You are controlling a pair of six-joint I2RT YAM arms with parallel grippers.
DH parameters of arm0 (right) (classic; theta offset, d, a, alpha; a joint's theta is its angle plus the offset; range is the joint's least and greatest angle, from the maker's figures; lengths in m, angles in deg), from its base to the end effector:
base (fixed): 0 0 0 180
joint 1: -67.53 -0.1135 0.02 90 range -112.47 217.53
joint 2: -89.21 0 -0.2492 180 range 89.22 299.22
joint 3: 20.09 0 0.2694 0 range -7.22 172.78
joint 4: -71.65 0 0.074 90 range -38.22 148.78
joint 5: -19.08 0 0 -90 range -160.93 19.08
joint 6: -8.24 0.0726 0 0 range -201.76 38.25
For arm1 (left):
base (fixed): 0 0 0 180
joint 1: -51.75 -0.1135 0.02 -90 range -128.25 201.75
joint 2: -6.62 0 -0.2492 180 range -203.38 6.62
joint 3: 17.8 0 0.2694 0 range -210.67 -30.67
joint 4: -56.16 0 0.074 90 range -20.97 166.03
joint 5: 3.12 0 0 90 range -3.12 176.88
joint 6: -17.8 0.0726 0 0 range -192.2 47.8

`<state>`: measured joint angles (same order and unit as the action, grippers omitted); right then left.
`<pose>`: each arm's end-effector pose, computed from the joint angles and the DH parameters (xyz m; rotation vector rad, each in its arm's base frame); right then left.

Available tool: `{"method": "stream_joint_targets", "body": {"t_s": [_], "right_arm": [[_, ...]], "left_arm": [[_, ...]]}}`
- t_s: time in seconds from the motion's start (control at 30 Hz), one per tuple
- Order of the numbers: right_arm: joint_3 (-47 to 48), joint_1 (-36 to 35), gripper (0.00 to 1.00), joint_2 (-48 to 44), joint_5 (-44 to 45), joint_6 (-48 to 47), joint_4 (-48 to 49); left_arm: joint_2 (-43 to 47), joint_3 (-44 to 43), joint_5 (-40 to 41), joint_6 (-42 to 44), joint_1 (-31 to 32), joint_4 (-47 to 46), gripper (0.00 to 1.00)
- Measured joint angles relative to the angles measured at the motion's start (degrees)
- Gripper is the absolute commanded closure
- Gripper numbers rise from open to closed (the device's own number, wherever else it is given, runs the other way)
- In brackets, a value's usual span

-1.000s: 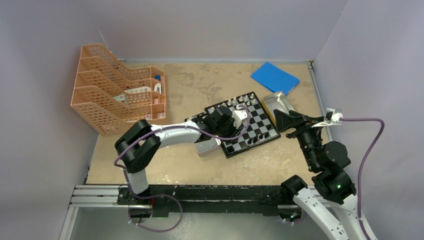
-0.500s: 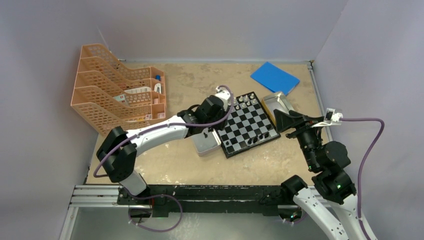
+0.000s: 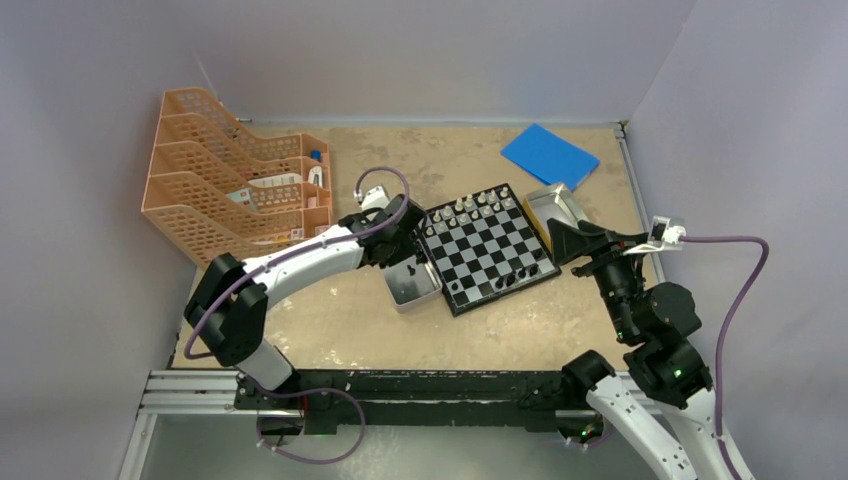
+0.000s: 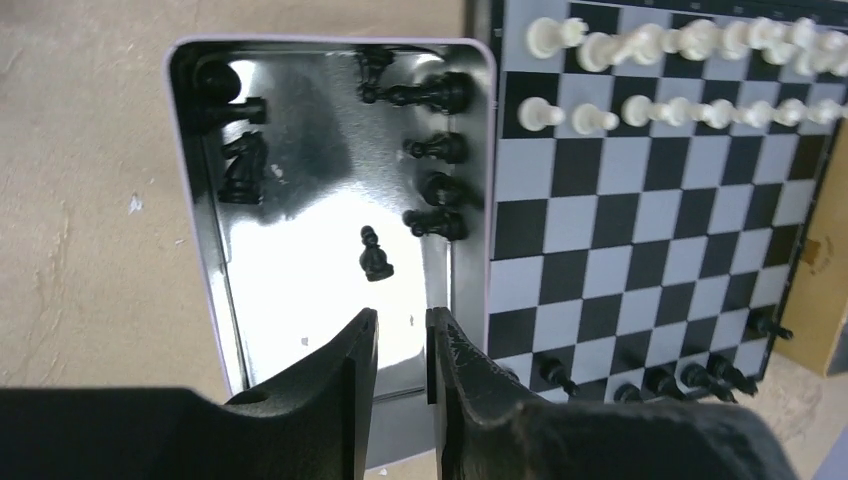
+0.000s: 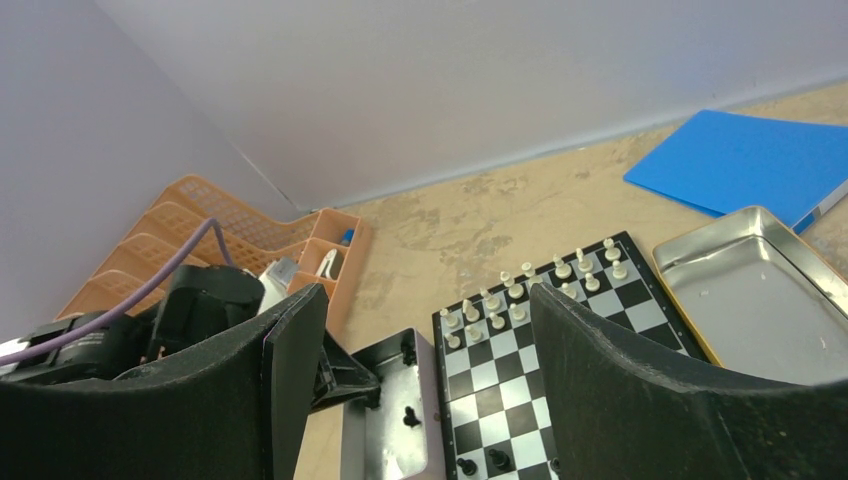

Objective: Set up the chess pieces on the board
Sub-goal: Pick up the chess piece from the storage box.

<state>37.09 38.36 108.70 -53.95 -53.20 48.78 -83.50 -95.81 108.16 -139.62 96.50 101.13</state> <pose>0.1299 0.0482 0.3980 0.2504 1.3300 0.6596 0.2749 -0.2354 0.1873 -0.6272 2.4230 -0.3508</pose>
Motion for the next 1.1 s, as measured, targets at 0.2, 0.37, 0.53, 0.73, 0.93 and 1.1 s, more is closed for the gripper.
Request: {"method": "stream_joint_targets", "body": {"t_s": [0.2,0.37,0.53,0.73,0.93,1.1], "right_arm": [[0.0,0.0,0.23,-0.02,0.0,0.0,0.0],[0.0,0.0,0.23,-0.02,0.0,0.0,0.0],[0.0,0.0,0.23,-0.02,0.0,-0.02,0.0],[0.0,0.0,0.23,-0.02,0.0,-0.02,0.0],[0.0,0.0,0.23,-0.17,-0.04,-0.04,-0.02],[0.0,0.0,0.23,-0.48,-0.13,-0.11,-0.02]], "left_arm": [[-4.79,-2.23,-1.22,-8.57,-0.76,4.92,0.77],[-8.31,-3.26,-2.38,-12.24,-0.9,6.49,0.77],[-9.75,-3.56,-3.1,-13.03,-1.07,6.43,0.73],[-11.98,-4.0,-4.11,-13.03,-1.86,5.77,0.72],[-14.25,-4.0,-5.88,-12.52,-2.67,3.87,0.71],[-16.06,-4.07,-6.99,-12.57,-3.04,3.21,0.72]]}}
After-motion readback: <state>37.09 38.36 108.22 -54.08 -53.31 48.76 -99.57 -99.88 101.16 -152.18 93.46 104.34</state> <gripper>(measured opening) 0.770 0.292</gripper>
